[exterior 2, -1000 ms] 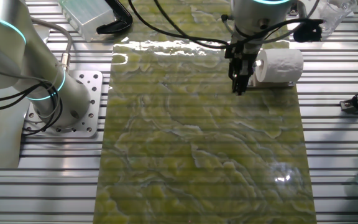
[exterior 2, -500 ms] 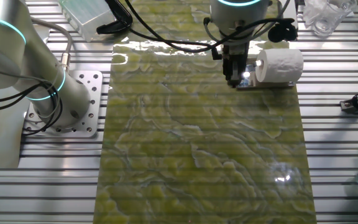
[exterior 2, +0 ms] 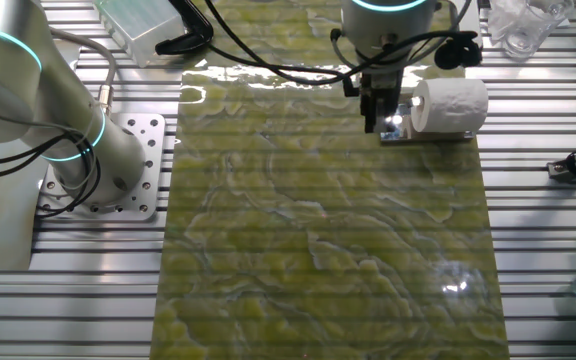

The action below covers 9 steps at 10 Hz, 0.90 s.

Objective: Take the roll of paper down from the shelf

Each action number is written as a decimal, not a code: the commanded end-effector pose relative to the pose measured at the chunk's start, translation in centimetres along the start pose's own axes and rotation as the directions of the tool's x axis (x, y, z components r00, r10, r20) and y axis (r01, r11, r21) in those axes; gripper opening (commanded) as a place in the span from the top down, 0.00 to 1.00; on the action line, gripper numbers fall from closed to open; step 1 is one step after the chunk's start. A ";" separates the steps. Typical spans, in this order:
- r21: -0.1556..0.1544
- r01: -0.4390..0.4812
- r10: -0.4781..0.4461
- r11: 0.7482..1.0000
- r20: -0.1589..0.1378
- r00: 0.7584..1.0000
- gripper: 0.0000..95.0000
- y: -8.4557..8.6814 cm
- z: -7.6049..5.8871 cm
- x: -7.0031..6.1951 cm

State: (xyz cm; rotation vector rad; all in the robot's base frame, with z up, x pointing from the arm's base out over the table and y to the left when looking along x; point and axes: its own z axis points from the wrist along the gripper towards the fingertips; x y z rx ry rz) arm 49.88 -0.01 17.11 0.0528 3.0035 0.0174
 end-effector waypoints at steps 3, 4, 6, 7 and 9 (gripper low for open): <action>-0.009 0.027 -0.027 1.000 0.002 1.000 1.00 0.1 0.1 -0.2; -0.008 0.013 -0.013 1.000 0.002 1.000 1.00 0.1 0.0 -0.3; -0.007 -0.035 0.035 0.999 -0.001 0.999 1.00 0.3 -0.2 -0.9; -0.007 -0.044 0.044 0.999 -0.001 0.999 1.00 0.3 -0.3 -1.2; -0.007 -0.059 0.059 0.998 -0.009 0.998 1.00 0.6 -0.5 -1.9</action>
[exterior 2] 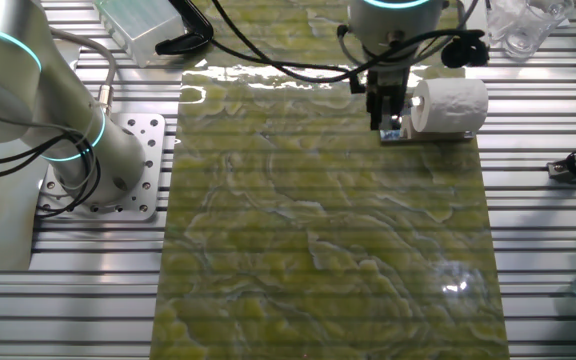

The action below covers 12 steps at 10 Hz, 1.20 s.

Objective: Take the roll of paper down from the shelf

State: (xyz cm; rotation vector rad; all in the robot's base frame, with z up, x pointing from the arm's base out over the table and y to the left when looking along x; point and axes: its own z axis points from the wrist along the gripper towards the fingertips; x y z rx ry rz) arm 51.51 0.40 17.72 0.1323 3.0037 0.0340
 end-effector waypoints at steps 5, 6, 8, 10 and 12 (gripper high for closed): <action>-0.003 -0.046 0.046 0.999 -0.020 0.999 1.00 0.1 0.0 -0.3; 0.017 -0.051 0.051 0.999 -0.019 0.998 1.00 0.1 0.0 -0.3; 0.078 -0.038 0.038 0.996 0.005 0.999 1.00 0.1 0.1 -0.3; 0.093 -0.075 0.075 0.993 0.009 0.997 1.00 0.2 0.0 -0.4; 0.068 -0.086 0.086 0.994 0.006 0.996 1.00 0.2 0.0 -0.4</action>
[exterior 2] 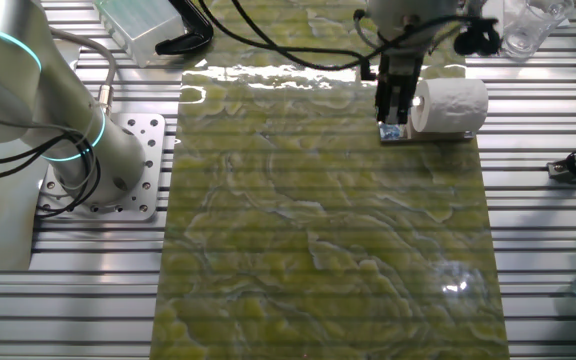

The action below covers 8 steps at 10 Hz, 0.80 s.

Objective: Take the roll of paper down from the shelf

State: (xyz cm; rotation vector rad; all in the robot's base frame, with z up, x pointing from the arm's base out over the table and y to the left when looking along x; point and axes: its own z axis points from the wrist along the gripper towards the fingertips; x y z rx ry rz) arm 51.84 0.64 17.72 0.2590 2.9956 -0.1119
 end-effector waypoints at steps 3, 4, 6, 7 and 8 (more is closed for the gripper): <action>-0.055 0.015 -0.013 0.998 0.026 1.000 1.00 0.3 -0.2 0.0; -0.054 0.014 -0.013 0.998 0.025 1.000 1.00 0.3 -0.3 0.0; -0.071 0.028 -0.026 0.997 0.028 0.999 1.00 0.9 -0.5 -0.4; -0.065 0.057 -0.055 0.996 0.021 0.998 1.00 1.1 -0.6 -0.5; -0.054 0.057 -0.058 0.997 -0.023 0.998 1.00 1.1 -0.6 -0.5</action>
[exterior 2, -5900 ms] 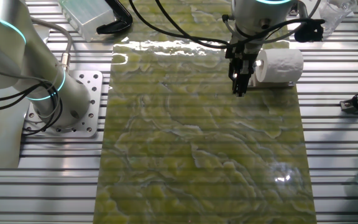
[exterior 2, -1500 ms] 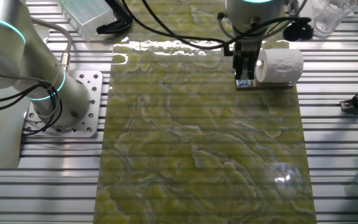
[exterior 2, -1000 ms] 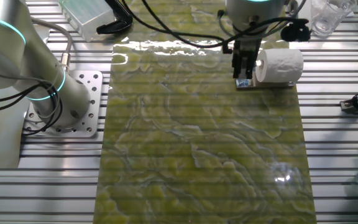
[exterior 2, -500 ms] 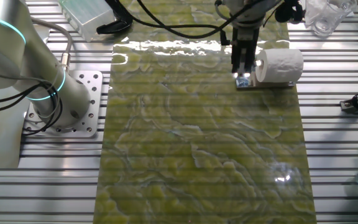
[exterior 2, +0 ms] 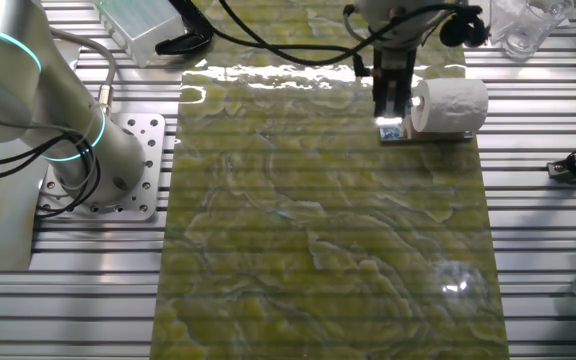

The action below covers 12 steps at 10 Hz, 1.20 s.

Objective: Take the roll of paper down from the shelf

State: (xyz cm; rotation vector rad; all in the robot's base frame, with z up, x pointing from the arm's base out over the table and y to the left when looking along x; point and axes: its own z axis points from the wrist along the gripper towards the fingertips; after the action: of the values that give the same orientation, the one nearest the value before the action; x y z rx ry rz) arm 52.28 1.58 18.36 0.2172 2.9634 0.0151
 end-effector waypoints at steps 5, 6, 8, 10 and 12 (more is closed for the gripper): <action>0.032 0.016 -0.012 0.999 -0.137 0.991 1.00 0.3 0.0 -0.6; 0.033 0.011 -0.006 0.999 -0.136 0.991 1.00 0.3 0.0 -0.6; 0.036 0.022 -0.016 0.999 -0.148 0.989 1.00 0.3 0.0 -0.6; 0.037 0.040 -0.034 0.999 -0.150 0.988 1.00 0.3 0.0 -0.6; 0.036 0.042 -0.036 0.998 -0.154 0.987 1.00 0.3 0.0 -0.7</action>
State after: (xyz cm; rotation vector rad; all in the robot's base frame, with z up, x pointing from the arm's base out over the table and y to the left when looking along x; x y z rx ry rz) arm 52.90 1.75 18.45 0.1680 3.1183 -0.0321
